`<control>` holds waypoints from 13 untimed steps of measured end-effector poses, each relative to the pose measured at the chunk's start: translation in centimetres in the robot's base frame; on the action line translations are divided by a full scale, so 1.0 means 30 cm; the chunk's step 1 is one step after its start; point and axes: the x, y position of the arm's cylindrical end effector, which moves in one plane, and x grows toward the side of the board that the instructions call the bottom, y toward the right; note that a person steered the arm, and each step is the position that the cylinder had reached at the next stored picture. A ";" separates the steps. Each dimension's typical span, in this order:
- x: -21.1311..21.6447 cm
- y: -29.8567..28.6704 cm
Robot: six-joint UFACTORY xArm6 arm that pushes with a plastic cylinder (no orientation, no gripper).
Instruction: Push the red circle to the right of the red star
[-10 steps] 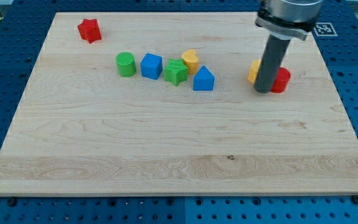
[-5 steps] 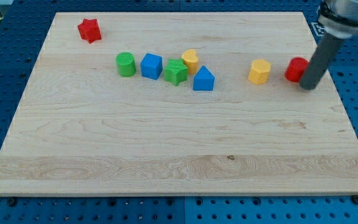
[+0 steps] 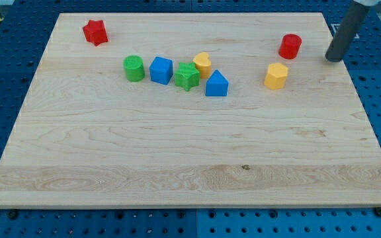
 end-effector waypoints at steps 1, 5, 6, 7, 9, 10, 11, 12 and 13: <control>-0.052 -0.218; 0.027 -0.524; 0.056 -0.552; -0.021 -0.660; -0.080 -0.687; -0.133 -0.638; -0.161 -0.699; -0.161 -0.828; -0.161 -0.844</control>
